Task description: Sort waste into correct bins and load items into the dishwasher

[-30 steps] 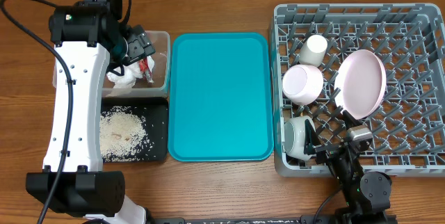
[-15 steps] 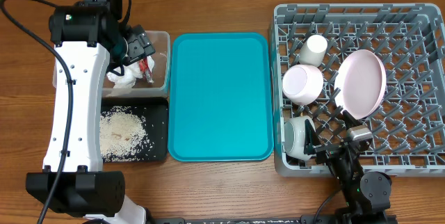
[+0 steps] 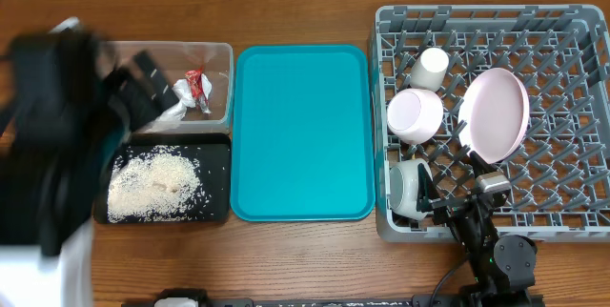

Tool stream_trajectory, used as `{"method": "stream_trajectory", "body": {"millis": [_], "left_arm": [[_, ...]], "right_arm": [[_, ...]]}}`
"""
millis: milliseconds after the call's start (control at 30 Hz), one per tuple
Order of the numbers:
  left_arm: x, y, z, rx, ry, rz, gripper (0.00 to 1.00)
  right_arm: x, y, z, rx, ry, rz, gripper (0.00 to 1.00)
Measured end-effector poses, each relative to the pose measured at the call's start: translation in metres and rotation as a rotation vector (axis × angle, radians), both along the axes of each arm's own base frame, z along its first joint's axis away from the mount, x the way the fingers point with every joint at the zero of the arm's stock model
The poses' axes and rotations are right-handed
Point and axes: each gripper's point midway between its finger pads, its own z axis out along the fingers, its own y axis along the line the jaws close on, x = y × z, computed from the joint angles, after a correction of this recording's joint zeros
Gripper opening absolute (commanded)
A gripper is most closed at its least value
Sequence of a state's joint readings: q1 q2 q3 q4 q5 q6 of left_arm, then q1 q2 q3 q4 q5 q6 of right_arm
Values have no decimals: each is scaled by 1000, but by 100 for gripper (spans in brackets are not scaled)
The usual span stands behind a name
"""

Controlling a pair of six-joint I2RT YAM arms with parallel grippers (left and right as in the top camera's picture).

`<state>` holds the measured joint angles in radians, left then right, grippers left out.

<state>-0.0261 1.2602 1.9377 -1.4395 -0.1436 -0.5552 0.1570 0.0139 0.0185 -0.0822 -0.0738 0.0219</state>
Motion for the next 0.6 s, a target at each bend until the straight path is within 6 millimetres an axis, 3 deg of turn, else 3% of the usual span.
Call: {"method": "stream_trajectory", "body": {"millis": [167, 267, 367, 500, 600], "left_arm": [[-63, 2, 41, -5, -197, 0, 100], [-96, 3, 37, -6, -244, 0, 100], [-128, 4, 10, -5, -235, 1, 100], [-163, 5, -60, -1, -96, 2, 100], [-175, 5, -96, 0, -64, 3, 100]], "right_arm": [[0, 0, 0, 0, 0, 0, 100], [0, 0, 0, 0, 0, 0, 100], [0, 0, 0, 0, 0, 0, 100], [0, 0, 0, 0, 1, 0, 100], [0, 0, 0, 0, 0, 0, 100]]}}
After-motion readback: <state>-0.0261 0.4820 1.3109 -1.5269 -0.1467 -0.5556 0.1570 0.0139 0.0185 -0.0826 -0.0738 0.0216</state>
